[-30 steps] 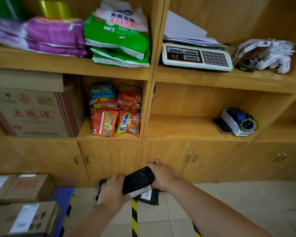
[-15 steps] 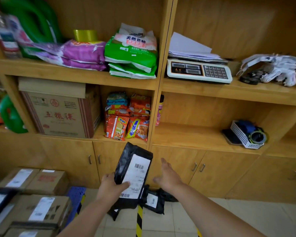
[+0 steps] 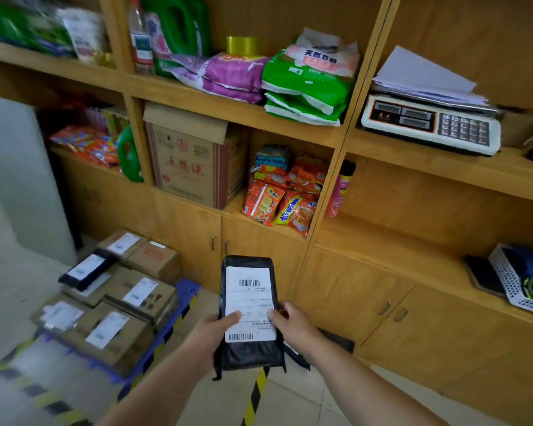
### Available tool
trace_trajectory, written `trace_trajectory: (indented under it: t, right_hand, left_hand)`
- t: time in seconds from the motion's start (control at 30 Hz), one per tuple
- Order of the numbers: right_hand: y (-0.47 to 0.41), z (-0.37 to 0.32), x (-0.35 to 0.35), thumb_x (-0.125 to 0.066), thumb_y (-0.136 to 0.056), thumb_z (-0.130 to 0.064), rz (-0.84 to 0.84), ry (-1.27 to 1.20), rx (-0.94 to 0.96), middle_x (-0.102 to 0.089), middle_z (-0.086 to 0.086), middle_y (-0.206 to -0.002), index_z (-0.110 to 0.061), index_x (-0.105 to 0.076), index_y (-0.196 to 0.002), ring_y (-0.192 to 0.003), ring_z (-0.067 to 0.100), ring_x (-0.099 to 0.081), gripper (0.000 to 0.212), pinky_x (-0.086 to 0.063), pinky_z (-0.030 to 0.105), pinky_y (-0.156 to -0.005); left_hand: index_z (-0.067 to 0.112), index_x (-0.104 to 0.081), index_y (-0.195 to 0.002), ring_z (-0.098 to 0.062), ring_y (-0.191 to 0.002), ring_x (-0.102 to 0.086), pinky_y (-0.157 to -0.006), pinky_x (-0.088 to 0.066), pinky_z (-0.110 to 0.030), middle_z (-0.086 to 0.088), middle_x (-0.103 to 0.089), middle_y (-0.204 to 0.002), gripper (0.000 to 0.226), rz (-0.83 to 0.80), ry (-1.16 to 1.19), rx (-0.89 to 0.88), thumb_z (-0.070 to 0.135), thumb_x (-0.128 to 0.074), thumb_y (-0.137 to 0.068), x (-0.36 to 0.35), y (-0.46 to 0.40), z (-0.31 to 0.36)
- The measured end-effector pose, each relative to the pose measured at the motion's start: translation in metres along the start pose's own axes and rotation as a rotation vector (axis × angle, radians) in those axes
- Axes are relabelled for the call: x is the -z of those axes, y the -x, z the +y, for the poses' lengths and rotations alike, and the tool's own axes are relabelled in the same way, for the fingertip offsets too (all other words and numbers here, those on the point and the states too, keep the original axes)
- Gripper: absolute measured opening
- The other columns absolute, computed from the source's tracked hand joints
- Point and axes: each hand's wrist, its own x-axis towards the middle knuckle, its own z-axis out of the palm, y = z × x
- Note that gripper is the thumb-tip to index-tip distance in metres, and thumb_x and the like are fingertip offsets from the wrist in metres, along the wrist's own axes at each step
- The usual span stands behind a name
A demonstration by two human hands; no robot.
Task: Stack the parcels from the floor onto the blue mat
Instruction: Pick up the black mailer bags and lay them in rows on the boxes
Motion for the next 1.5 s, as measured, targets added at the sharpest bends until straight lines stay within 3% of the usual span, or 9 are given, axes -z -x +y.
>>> trace_trajectory:
  t: [0.13,0.3,0.53,0.73,0.87,1.13,1.23,1.33,1.5]
  right_hand:
    - [0.006,-0.010,-0.026,-0.053,-0.093,-0.041,-0.112,-0.064,-0.022,-0.054,0.000,-0.130,-0.019,-0.042,-0.137,-0.111,0.015,-0.054,0.050,-0.047,0.025,-0.089]
    - [0.009,-0.041,-0.050,-0.065,-0.087,-0.038,0.028,0.061,0.113,-0.012,0.003,-0.158,-0.013,-0.003,-0.151,-0.144,0.020,-0.018,0.093,-0.021,0.031,-0.113]
    - [0.001,-0.107,-0.100,-0.061,-0.089,-0.038,0.021,0.509,0.427,-0.003,-0.003,-0.160,-0.022,-0.002,-0.152,-0.147,0.015,-0.006,0.088,-0.013,0.031,-0.117]
    - [-0.003,-0.192,-0.186,-0.057,-0.090,-0.040,-0.109,0.949,0.752,-0.002,-0.010,-0.160,-0.028,-0.010,-0.152,-0.147,0.012,0.003,0.078,0.001,0.036,-0.118]
    - [-0.008,-0.243,-0.257,-0.062,-0.085,-0.045,-0.276,1.113,0.765,-0.013,-0.011,-0.159,-0.030,-0.017,-0.150,-0.147,0.011,-0.003,0.080,0.010,0.045,-0.118]
    - [-0.016,-0.306,-0.363,-0.070,-0.077,-0.044,-0.355,1.296,0.760,-0.051,-0.001,-0.133,-0.025,-0.048,-0.133,-0.128,0.020,-0.042,0.063,-0.008,0.045,-0.118]
    - [-0.030,-0.315,-0.387,-0.071,-0.075,-0.044,-0.277,1.249,0.779,-0.055,-0.002,-0.122,-0.025,-0.054,-0.124,-0.118,0.021,-0.048,0.056,-0.022,0.041,-0.113]
    - [-0.049,-0.323,-0.406,-0.073,-0.074,-0.041,-0.212,1.098,0.737,-0.055,-0.003,-0.114,-0.025,-0.056,-0.115,-0.110,0.020,-0.050,0.047,-0.040,0.037,-0.095]
    - [-0.099,-0.331,-0.433,-0.075,-0.073,-0.039,-0.218,0.756,0.490,-0.053,-0.007,-0.116,-0.030,-0.054,-0.121,-0.114,0.018,-0.051,0.054,-0.046,0.036,-0.089]
  left_hand:
    - [0.004,-0.062,-0.111,-0.034,-0.091,-0.069,-0.083,-0.055,-0.045,-0.017,-0.072,-0.100,0.028,0.037,0.054,0.019,0.022,-0.064,-0.090,0.025,0.022,-0.005]
    - [0.004,-0.059,-0.115,-0.031,-0.084,-0.070,-0.070,-0.056,-0.039,-0.014,-0.073,-0.094,0.032,0.136,-0.033,-0.033,0.015,-0.068,-0.086,0.070,0.039,0.000]
    - [0.008,-0.052,-0.123,-0.019,-0.078,-0.069,-0.059,-0.053,-0.026,-0.003,-0.070,-0.095,0.048,0.171,-0.205,-0.001,0.020,-0.073,-0.082,0.156,0.059,0.021]
    - [0.017,-0.059,-0.099,-0.012,-0.078,-0.056,-0.070,-0.045,-0.026,-0.004,-0.061,-0.099,0.032,0.194,-0.652,-0.107,0.032,-0.074,-0.076,0.264,0.064,0.042]
    - [0.020,-0.053,-0.125,-0.016,-0.096,-0.053,-0.080,-0.046,-0.028,0.000,-0.052,-0.113,0.058,0.225,-1.098,-0.168,0.044,-0.068,-0.075,0.332,0.070,0.065]
    - [0.027,-0.046,-0.134,-0.021,-0.101,-0.056,-0.081,-0.049,-0.035,0.001,-0.045,-0.119,0.065,0.255,-1.381,-0.263,0.042,-0.065,-0.073,0.435,0.075,0.095]
    - [0.032,-0.048,-0.131,-0.020,-0.106,-0.052,-0.096,-0.037,-0.034,0.004,-0.049,-0.115,0.061,0.366,-1.442,-0.336,0.043,-0.063,-0.073,0.461,0.063,0.100]
    - [0.031,-0.032,-0.142,-0.022,-0.134,-0.031,-0.117,-0.013,-0.040,0.003,-0.042,-0.138,0.071,0.576,-1.429,-0.418,0.041,-0.062,-0.079,0.484,0.050,0.106]
    - [0.022,0.017,-0.146,-0.023,-0.144,0.016,-0.117,0.015,-0.043,-0.005,0.007,-0.153,0.102,0.869,-1.227,-0.316,0.039,-0.062,-0.083,0.527,0.025,0.117]
